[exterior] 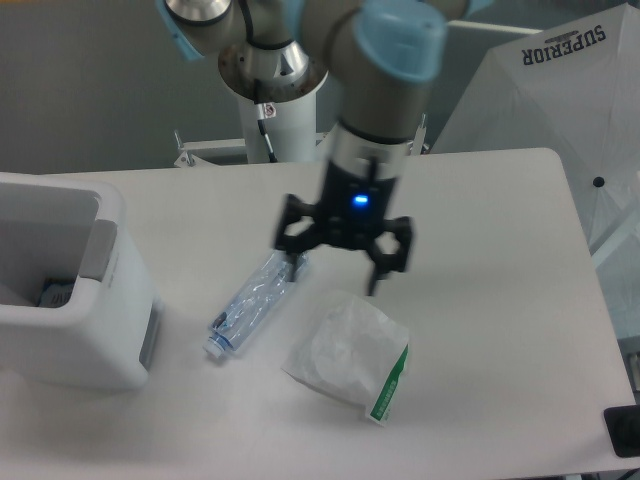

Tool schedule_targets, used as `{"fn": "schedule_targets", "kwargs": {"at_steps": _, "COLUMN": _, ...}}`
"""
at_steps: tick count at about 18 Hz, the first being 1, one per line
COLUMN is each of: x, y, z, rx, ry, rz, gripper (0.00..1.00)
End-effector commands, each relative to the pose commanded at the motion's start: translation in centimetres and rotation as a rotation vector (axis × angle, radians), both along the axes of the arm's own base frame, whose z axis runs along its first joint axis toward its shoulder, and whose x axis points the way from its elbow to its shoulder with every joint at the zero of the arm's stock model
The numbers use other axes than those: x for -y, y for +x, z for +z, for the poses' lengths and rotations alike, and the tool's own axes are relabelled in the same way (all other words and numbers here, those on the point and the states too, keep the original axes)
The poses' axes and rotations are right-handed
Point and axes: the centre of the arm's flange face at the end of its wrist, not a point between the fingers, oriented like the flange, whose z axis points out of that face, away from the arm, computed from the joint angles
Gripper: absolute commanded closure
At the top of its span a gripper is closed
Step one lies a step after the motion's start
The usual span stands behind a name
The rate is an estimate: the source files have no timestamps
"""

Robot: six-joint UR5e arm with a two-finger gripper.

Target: Open the trash can

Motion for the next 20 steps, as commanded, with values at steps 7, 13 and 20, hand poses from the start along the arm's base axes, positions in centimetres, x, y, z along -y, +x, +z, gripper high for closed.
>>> {"fn": "schedule_targets", "kwargs": {"at_steps": 7, "x": 6.7, "y": -7.2, "z": -4.4, "rx": -0.118, "ry": -0.155, "rz": -0.092, "gripper": 0.00}}
{"fn": "schedule_targets", "kwargs": {"at_steps": 13, "x": 13.3, "y": -11.8, "z": -7.7, "rx": -0.194, "ry": -0.267, "rz": -0.327, "gripper": 0.00}}
{"fn": "schedule_targets", "kwargs": {"at_steps": 20, "x": 17.0, "y": -13.8, "z": -9.4, "rx": -0.220, "ry": -0.348, "rz": -0.451, "gripper": 0.00}}
